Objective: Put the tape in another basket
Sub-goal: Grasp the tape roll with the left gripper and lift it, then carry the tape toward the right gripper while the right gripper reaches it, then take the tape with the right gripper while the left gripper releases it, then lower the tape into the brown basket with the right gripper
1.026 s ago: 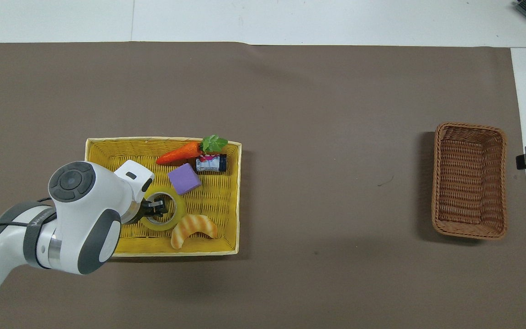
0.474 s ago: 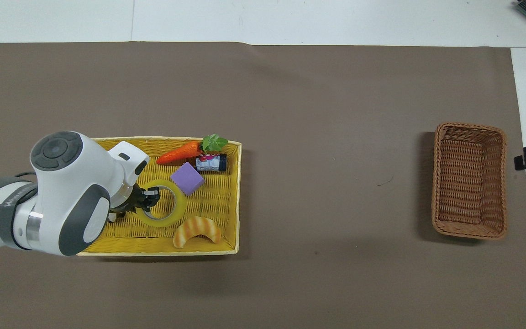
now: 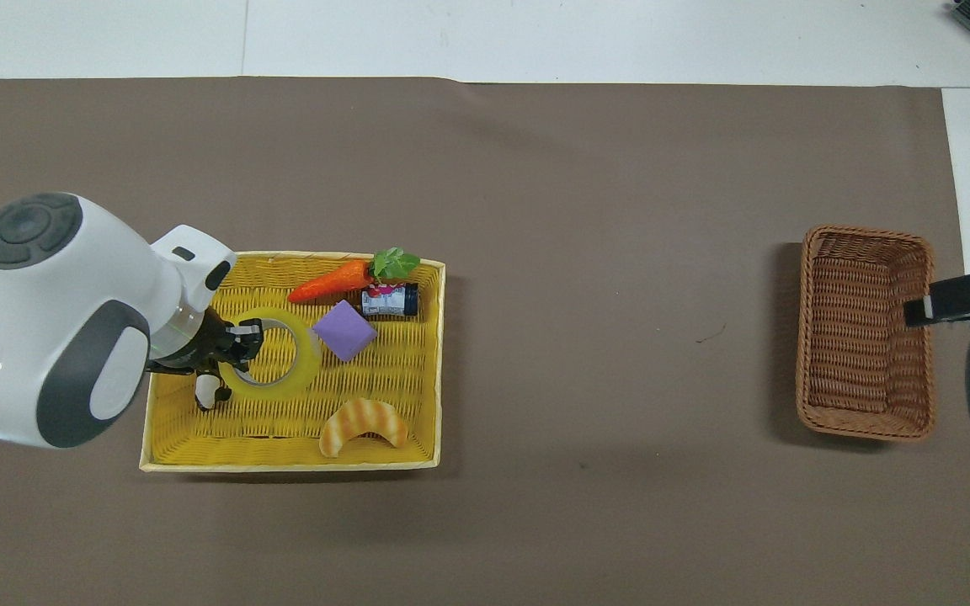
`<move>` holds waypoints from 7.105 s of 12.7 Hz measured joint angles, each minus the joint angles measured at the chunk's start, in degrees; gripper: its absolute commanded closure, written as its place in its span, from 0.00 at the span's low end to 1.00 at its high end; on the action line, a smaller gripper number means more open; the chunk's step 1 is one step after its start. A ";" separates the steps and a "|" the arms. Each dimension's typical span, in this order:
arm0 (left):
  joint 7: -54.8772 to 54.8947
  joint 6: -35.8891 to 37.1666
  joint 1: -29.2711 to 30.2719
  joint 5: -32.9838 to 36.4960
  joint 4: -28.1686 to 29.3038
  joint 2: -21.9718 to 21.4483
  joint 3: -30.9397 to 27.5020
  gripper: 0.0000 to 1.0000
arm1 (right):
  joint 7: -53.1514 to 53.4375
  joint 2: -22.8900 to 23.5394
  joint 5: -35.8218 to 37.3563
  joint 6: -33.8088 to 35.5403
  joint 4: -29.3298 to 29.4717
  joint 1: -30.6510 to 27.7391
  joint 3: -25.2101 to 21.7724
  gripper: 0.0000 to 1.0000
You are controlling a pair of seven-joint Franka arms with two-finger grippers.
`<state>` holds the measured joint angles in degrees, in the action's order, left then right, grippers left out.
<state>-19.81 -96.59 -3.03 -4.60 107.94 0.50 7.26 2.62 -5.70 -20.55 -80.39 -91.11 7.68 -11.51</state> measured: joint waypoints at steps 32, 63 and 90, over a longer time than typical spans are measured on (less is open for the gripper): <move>-20.84 -12.56 -20.08 -17.34 -10.13 1.11 7.09 0.40 | 0.10 -1.35 -47.36 -39.92 -29.21 21.48 0.42 1.00; 23.43 11.25 12.41 3.32 -16.48 -2.81 4.59 0.00 | -42.08 8.09 34.26 -42.21 -27.82 -5.87 0.60 1.00; 23.44 11.42 12.41 3.36 -16.51 -2.75 4.63 0.00 | -14.85 4.46 13.32 -33.35 -21.66 -1.29 0.79 0.00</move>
<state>3.63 -85.17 9.38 -1.24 91.43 -2.25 11.89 -12.22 -1.24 -7.23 -113.74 -112.76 6.40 -10.72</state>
